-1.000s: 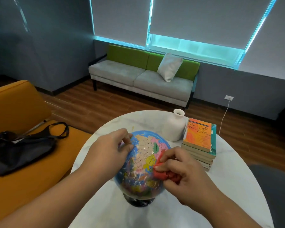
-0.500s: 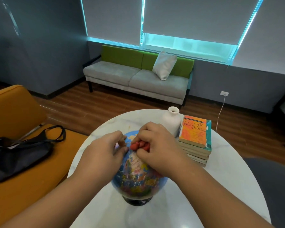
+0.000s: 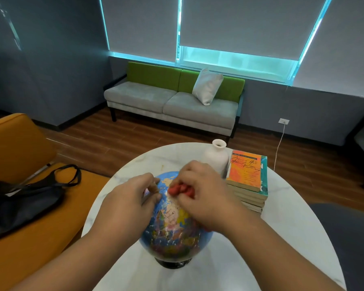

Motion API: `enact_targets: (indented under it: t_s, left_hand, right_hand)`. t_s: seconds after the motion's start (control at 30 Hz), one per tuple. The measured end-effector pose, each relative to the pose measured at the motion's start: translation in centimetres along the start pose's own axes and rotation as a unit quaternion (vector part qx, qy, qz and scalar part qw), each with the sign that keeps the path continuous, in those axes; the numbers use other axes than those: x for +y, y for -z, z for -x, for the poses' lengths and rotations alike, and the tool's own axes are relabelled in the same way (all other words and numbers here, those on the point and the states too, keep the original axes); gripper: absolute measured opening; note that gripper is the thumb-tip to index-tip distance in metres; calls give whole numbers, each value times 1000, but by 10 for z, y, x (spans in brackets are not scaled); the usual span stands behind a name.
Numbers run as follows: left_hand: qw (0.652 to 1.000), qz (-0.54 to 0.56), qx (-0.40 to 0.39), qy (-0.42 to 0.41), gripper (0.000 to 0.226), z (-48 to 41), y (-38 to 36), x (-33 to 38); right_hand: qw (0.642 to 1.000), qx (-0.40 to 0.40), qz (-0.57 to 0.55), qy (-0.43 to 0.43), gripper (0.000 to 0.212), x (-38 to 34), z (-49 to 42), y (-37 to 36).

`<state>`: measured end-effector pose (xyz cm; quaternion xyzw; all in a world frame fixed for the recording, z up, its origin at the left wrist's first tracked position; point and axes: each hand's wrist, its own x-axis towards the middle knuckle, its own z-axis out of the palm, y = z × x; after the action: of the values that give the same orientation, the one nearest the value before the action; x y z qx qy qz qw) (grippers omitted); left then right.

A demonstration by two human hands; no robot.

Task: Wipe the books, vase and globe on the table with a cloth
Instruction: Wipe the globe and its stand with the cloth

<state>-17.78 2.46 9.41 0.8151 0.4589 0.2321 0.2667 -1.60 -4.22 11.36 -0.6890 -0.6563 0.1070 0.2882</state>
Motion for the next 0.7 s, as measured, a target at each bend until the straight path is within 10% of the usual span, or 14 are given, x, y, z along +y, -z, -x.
enact_targets:
  t_s: [0.3, 0.57, 0.7]
  left_hand:
    - [1000, -13, -9, 17, 16, -2, 2, 4]
    - [999, -29, -14, 4, 11, 4, 5, 3]
    - [1000, -5, -15, 9, 16, 4, 5, 3]
  right_hand:
    - [985, -51, -58, -154, 19, 28, -44, 19]
    - [985, -169, 20, 20, 14, -13, -51, 19]
    - [978, -147, -95, -110, 15, 12, -59, 23]
